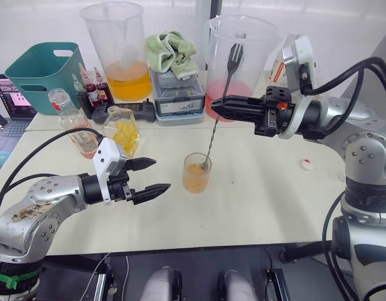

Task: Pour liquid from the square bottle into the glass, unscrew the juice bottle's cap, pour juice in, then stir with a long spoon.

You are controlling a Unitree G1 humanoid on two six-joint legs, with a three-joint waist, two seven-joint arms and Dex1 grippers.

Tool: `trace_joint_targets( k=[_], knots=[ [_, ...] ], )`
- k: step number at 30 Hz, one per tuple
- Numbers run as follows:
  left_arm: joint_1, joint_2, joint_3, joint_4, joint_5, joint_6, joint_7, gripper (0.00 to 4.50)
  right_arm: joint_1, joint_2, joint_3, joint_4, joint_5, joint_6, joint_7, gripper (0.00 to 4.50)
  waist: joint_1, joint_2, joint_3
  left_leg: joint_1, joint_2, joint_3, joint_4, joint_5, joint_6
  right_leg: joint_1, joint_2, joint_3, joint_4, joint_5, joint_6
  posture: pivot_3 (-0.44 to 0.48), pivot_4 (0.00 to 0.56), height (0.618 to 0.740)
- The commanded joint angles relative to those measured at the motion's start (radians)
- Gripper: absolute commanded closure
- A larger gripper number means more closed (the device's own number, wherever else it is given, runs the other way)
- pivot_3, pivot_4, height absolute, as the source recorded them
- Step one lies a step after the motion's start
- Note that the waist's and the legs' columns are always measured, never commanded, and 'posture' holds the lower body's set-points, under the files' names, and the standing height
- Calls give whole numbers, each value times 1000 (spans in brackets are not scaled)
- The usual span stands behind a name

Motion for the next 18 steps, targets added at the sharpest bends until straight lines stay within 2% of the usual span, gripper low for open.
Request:
trace_joint_targets(
  k=[1, 10, 18],
  knots=[
    [1, 4, 11, -11, 3, -29, -13, 38, -2, -25, -31, -24, 17, 4, 8, 4500, 0, 0, 0, 0, 0, 0, 0, 0, 0, 0, 0, 0, 0, 0, 0, 0, 150, 739],
    [9, 13, 4, -3, 16, -43, -30, 38, -52, -55, -120, 27, 96, 55, -25, 4500, 1, 0, 0, 0, 0, 0, 0, 0, 0, 0, 0, 0, 0, 0, 0, 0, 150, 739],
    [8, 14, 10, 4, 30, -67, -52, 38, -112, -142, -174, 98, 120, 104, -33, 4500, 1, 0, 0, 0, 0, 0, 0, 0, 0, 0, 0, 0, 0, 0, 0, 0, 150, 739]
  ],
)
